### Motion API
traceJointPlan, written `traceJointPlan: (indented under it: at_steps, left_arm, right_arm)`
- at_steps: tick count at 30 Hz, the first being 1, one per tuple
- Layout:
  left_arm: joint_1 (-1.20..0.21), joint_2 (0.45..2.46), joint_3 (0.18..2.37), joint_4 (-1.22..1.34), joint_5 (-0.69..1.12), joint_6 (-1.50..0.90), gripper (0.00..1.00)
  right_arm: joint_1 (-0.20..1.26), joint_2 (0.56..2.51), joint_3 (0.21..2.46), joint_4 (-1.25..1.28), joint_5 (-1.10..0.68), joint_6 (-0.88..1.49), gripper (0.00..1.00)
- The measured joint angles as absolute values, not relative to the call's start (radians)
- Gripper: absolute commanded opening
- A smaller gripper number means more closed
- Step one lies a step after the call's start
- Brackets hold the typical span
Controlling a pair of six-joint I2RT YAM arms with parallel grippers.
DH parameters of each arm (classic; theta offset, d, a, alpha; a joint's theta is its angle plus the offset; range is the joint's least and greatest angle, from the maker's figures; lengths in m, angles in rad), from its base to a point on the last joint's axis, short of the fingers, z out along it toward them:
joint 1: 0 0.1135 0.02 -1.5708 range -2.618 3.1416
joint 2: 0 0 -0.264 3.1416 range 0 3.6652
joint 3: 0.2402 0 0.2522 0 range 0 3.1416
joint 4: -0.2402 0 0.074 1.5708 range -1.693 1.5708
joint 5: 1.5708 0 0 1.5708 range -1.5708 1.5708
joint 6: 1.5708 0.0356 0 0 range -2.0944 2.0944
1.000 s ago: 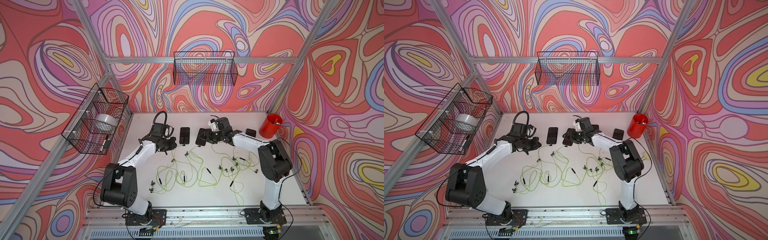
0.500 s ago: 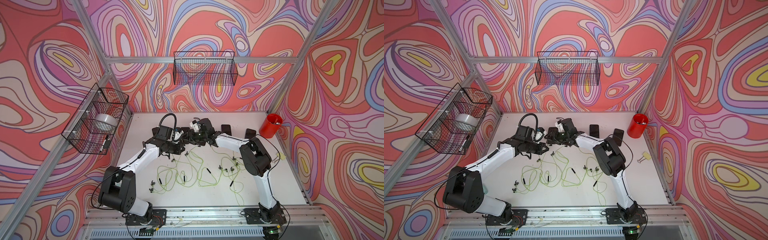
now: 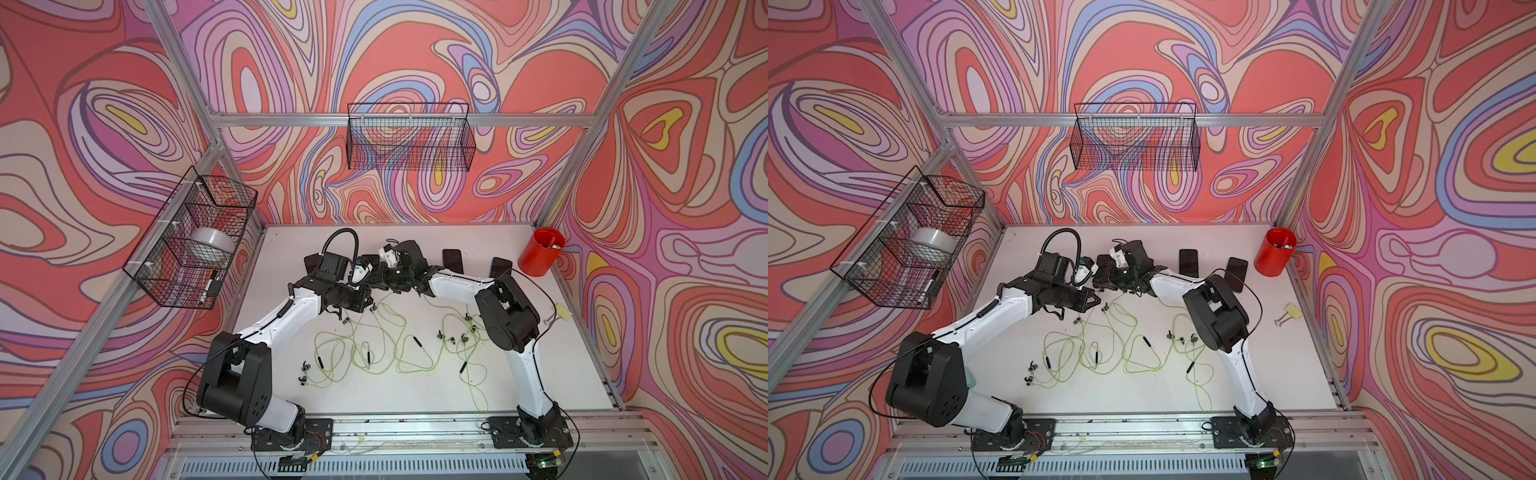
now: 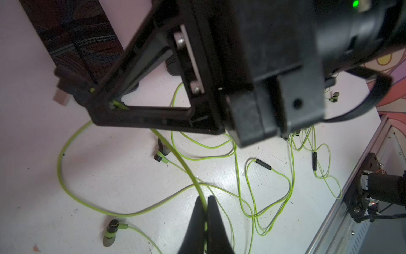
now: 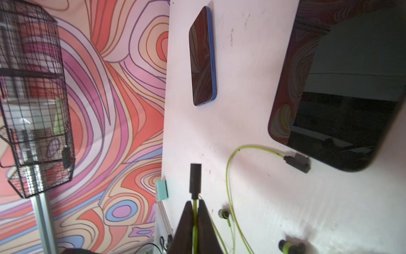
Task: Plug wired earphones into phones
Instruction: Pick up the wired earphone from the center of the board.
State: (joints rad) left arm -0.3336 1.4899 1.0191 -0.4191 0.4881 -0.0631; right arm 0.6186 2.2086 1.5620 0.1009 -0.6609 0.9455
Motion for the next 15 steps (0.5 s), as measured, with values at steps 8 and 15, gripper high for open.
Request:
traceJointPlan:
  at_steps: [8, 15]
  left_arm:
    - [-0.334, 1.424, 1.001, -0.388, 0.455, -0.074, 0.78]
    - [-0.251, 1.229, 0.879, -0.231, 0.500, -0.268, 0.92]
  right_arm:
    - [0.618, 2.209, 1.545, 0.123, -0.659, 0.935, 0.00]
    - [0.585, 2.196, 1.438, 0.204, -0.660, 0.938, 0.00]
